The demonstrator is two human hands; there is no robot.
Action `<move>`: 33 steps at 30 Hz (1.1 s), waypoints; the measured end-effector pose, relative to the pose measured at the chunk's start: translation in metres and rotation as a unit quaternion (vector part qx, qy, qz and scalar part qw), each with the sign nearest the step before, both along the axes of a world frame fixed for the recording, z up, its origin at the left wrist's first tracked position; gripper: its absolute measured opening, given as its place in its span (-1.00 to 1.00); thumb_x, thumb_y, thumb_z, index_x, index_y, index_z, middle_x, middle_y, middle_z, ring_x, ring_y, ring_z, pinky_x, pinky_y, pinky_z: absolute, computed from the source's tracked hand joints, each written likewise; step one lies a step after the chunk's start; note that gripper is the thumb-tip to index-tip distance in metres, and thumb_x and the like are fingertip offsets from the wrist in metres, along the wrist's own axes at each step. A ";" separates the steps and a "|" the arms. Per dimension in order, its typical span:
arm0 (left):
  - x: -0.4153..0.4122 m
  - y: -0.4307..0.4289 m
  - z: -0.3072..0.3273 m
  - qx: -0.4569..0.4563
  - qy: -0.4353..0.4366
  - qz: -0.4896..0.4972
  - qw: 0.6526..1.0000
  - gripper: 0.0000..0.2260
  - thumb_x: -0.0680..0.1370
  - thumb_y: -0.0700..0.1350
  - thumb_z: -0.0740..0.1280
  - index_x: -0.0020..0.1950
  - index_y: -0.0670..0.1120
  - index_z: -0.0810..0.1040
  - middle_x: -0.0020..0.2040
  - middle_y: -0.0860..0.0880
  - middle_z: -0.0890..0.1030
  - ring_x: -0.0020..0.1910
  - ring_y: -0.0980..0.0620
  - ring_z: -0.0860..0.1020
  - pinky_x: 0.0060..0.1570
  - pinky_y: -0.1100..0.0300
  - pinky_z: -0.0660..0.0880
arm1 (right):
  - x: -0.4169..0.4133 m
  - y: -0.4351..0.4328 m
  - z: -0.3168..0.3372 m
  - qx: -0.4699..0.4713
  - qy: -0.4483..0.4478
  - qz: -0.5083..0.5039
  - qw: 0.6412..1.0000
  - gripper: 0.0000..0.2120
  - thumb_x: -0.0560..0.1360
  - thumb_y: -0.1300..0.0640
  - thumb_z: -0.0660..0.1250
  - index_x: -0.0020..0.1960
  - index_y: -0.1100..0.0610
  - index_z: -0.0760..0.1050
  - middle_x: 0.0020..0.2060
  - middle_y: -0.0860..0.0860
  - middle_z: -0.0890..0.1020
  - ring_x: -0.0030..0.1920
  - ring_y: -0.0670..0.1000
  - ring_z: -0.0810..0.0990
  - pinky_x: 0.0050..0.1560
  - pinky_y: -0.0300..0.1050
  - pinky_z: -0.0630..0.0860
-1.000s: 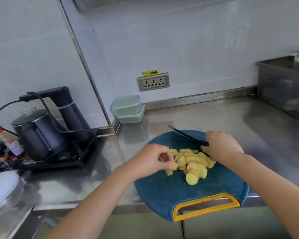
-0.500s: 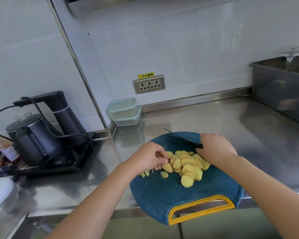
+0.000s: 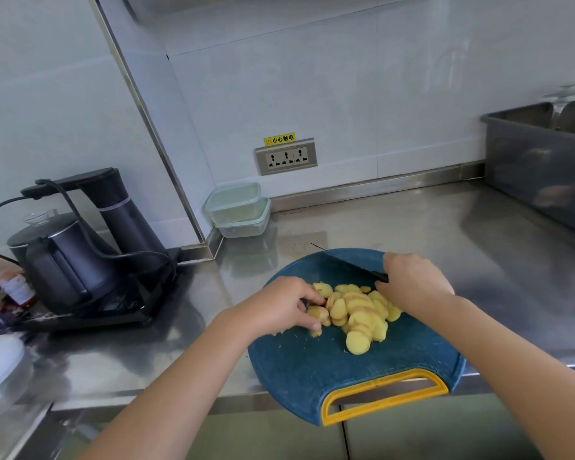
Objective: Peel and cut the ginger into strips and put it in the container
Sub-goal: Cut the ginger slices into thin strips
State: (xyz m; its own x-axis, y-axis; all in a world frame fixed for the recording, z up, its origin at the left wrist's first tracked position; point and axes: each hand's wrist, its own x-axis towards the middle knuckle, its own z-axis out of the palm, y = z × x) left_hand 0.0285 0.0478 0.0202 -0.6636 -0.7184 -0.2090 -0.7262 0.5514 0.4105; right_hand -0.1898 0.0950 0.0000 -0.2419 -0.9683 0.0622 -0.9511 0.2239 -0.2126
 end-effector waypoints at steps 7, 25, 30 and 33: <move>-0.014 -0.008 0.015 0.028 -0.053 -0.007 0.998 -0.52 0.34 -0.04 0.56 0.21 -0.03 0.53 -0.03 0.10 0.55 -0.19 0.21 0.51 -0.21 0.34 0.40 | 0.000 0.000 0.001 0.006 -0.002 -0.002 1.000 -0.85 0.58 0.03 0.22 -0.03 0.10 0.32 -0.32 -0.06 0.36 -0.23 -0.01 0.47 -0.35 -0.21 0.35; 0.000 -0.001 0.023 -0.015 -0.009 0.043 0.999 -0.75 0.40 0.02 0.51 -0.05 -0.07 0.58 -0.24 0.11 0.54 -0.29 0.18 0.47 -0.30 0.28 0.37 | -0.005 0.022 0.028 -0.039 -0.103 -0.029 0.993 -0.74 0.59 0.03 0.25 -0.01 0.18 0.24 -0.33 0.02 0.43 -0.40 -0.03 0.42 -0.51 -0.19 0.28; 0.027 0.015 0.021 0.052 0.055 0.078 0.994 -0.85 0.48 0.03 0.42 -0.08 -0.04 0.62 -0.25 0.10 0.62 -0.32 0.22 0.53 -0.26 0.35 0.47 | -0.003 0.062 0.051 -0.018 -0.241 -0.011 0.970 -0.78 0.62 0.01 0.18 0.02 0.18 0.36 -0.39 0.08 0.53 -0.59 -0.07 0.43 -0.57 -0.21 0.36; 0.040 0.028 0.013 0.127 0.072 0.088 0.985 -0.91 0.51 -0.01 0.39 -0.13 -0.01 0.63 -0.27 0.06 0.59 -0.33 0.20 0.50 -0.26 0.37 0.46 | 0.004 0.091 0.063 0.068 -0.242 0.047 0.967 -0.76 0.63 -0.04 0.13 -0.02 0.14 0.40 -0.47 0.01 0.52 -0.64 -0.11 0.38 -0.55 -0.27 0.38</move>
State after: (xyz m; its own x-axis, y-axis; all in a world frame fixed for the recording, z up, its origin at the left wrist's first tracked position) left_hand 0.0687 0.0759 0.0337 -0.5697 -0.7611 -0.3102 -0.7256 0.2885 0.6247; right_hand -0.1855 0.1862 0.0626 -0.1215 -0.9785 -0.1666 -0.7648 0.1993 -0.6126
